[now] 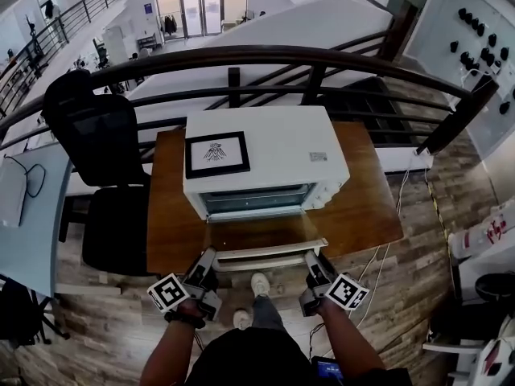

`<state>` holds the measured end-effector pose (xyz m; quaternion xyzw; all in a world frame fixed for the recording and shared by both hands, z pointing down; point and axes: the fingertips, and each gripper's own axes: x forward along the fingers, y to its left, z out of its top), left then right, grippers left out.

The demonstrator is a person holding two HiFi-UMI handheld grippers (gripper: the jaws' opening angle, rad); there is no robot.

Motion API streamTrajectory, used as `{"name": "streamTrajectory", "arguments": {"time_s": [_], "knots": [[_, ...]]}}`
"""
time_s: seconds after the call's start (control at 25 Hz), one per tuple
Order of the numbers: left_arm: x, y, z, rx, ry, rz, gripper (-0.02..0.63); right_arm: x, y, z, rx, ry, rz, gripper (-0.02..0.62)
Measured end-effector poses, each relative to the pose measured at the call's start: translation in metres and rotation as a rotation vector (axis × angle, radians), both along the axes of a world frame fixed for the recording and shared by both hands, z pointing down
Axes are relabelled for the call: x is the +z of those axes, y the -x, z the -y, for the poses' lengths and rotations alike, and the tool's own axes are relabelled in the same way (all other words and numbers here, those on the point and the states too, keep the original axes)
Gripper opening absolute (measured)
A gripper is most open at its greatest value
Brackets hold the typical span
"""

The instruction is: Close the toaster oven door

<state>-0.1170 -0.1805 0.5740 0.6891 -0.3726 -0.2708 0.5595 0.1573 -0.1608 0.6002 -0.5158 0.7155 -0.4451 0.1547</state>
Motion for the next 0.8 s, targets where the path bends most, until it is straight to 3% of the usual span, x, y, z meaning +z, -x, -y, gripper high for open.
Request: {"name": "streamTrajectory", "arguments": {"time_s": [0.08, 0.2, 0.8], "knots": [[-0.008, -0.003, 0.003, -0.005, -0.007, -0.056, 0.209, -0.003, 0.003, 0.006, -0.002, -0.010, 0.042, 0.186], [-0.011, 0.000, 0.006, -0.011, -0.023, -0.076, 0.215, -0.010, 0.006, 0.014, -0.004, -0.023, 0.072, 0.146], [-0.030, 0.004, 0.023, -0.016, -0.079, -0.019, 0.212, -0.062, 0.009, 0.078, 0.023, -0.094, 0.154, 0.147]]}}
